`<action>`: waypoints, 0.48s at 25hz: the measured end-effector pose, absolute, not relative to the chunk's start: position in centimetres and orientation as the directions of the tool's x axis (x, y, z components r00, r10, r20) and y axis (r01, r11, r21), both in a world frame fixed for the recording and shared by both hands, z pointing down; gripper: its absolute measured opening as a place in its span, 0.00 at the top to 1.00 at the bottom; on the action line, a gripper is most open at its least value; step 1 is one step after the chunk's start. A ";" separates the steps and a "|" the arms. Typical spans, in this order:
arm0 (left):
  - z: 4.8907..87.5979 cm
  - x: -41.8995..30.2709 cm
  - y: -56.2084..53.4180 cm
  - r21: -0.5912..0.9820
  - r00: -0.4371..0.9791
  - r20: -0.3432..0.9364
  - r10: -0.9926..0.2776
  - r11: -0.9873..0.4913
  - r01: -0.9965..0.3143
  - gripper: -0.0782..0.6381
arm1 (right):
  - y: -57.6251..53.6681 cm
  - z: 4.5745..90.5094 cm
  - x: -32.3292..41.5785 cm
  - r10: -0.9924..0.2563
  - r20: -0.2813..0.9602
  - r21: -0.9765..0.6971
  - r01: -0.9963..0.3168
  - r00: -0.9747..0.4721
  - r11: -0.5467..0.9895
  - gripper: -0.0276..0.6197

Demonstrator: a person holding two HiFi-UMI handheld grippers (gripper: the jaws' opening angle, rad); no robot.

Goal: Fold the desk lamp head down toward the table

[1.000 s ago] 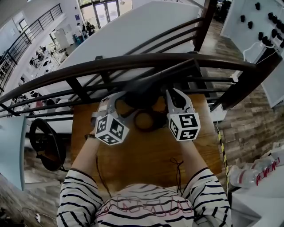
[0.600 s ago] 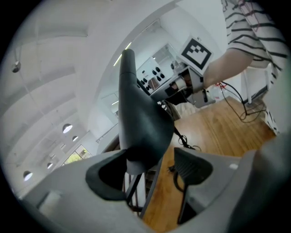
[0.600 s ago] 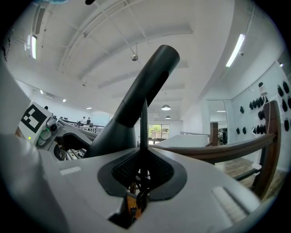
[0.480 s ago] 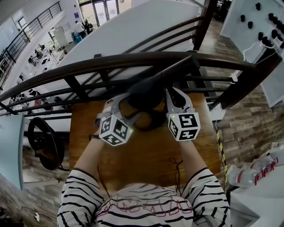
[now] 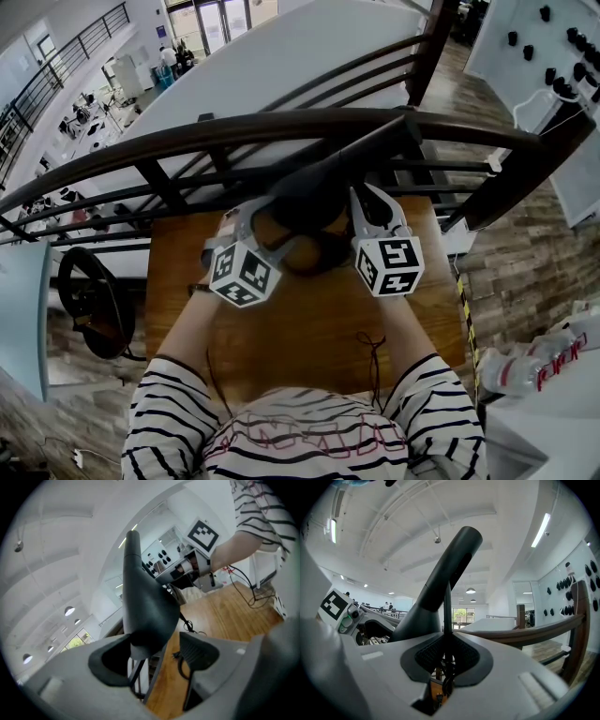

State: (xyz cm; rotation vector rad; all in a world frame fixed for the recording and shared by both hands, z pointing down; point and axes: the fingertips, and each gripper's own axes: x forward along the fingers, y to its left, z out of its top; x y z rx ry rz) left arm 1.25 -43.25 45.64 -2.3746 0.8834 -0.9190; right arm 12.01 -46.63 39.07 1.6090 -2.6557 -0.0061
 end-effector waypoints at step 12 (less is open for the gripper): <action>44.7 0.9 -42.4 -0.594 0.586 0.403 -0.703 -0.688 -0.417 0.43 | -45.7 38.7 12.4 -0.891 0.018 0.008 -0.891 -0.453 0.453 0.86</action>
